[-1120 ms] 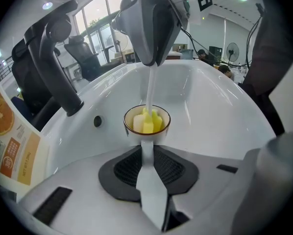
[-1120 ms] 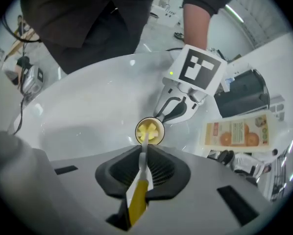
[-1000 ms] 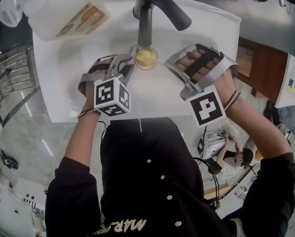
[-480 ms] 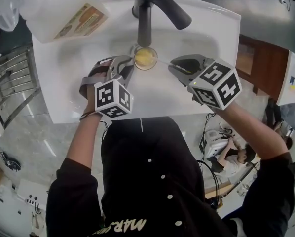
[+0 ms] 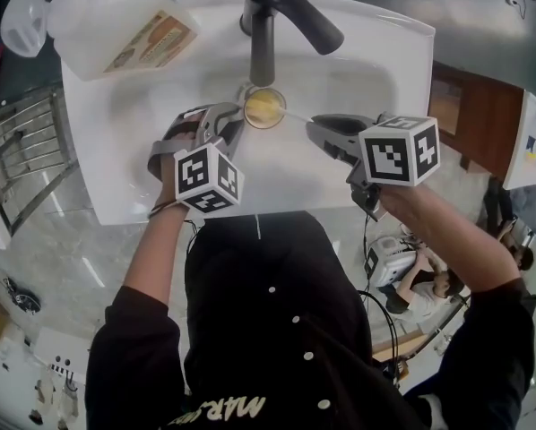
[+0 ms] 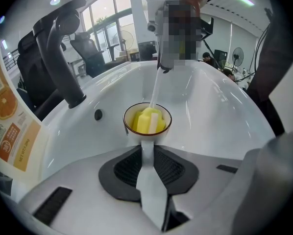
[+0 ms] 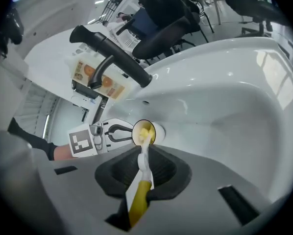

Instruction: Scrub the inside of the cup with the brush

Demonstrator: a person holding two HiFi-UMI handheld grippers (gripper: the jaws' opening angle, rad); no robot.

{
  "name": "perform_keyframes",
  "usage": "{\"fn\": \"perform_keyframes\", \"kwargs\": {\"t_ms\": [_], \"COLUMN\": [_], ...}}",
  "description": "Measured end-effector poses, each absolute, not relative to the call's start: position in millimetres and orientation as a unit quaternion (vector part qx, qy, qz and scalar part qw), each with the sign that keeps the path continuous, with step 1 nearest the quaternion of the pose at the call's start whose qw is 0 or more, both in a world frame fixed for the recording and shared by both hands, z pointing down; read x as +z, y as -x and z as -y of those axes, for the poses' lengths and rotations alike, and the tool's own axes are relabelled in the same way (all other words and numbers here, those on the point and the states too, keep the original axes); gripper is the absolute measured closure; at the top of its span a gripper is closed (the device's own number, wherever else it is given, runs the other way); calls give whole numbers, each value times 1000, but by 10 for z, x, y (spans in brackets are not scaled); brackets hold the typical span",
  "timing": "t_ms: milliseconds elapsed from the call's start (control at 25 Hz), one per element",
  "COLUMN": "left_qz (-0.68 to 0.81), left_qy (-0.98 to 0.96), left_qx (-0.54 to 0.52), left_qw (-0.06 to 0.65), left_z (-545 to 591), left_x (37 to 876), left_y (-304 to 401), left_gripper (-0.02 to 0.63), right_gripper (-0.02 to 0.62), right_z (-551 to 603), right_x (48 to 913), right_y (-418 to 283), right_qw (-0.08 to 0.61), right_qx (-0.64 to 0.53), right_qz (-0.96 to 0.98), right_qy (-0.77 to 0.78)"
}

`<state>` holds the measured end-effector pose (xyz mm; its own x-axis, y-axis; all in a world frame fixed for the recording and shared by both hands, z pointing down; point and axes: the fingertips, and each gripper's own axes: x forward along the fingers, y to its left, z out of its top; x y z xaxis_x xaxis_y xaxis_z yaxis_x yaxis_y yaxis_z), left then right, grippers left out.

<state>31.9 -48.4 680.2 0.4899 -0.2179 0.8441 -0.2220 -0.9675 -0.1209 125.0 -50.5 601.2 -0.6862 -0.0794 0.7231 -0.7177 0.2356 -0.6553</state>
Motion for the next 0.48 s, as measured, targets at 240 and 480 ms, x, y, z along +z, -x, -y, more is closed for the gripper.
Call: {"fn": "perform_keyframes", "kwargs": {"t_ms": [240, 480], "left_qz": [122, 121], "left_qy": [-861, -856], "left_qx": [494, 502], "left_qw": [4, 16], "left_z": [478, 499], "left_x": [6832, 6852], "left_y": [-297, -275], "left_gripper": [517, 515], "right_gripper": [538, 541], "right_z": [472, 425], "right_x": [5927, 5720], "right_y": [-1257, -1326], "right_qw": [299, 295], "right_qx": [529, 509], "right_qz": [748, 763], "right_qy": [-267, -268]}}
